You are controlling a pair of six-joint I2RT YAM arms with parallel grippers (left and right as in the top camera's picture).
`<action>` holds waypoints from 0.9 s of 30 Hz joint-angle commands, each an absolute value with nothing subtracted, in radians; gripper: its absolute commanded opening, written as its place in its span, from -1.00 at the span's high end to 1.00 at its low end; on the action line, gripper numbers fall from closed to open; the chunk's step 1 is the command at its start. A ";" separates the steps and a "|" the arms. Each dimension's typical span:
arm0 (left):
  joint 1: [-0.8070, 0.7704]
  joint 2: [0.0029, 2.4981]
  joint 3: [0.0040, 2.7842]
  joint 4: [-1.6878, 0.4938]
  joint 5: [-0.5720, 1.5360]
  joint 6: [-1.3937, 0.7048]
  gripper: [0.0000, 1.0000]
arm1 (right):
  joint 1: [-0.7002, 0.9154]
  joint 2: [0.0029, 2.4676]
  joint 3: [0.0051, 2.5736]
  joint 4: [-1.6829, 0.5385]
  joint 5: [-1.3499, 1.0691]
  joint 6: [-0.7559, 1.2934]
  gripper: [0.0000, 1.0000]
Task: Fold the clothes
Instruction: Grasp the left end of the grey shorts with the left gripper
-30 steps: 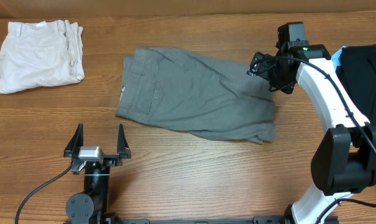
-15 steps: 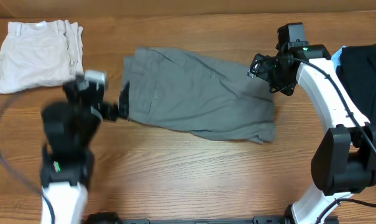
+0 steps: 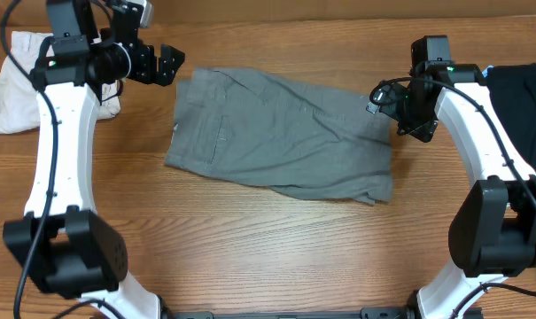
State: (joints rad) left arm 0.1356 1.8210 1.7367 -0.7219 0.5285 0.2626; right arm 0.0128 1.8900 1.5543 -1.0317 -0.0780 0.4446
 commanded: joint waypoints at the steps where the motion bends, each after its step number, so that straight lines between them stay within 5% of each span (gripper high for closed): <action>1: 0.137 1.955 1.803 -0.722 0.630 0.315 -1.00 | 0.010 1.890 1.556 -1.023 -0.073 0.445 -1.00; 16: 0.084 2.302 1.868 -0.507 0.669 0.410 -1.00 | 0.010 1.890 1.556 -1.029 -0.073 0.445 -1.00; 27: 0.050 2.368 1.868 -0.451 0.520 0.292 -0.99 | 0.010 1.890 1.556 -1.041 -0.073 0.445 -1.00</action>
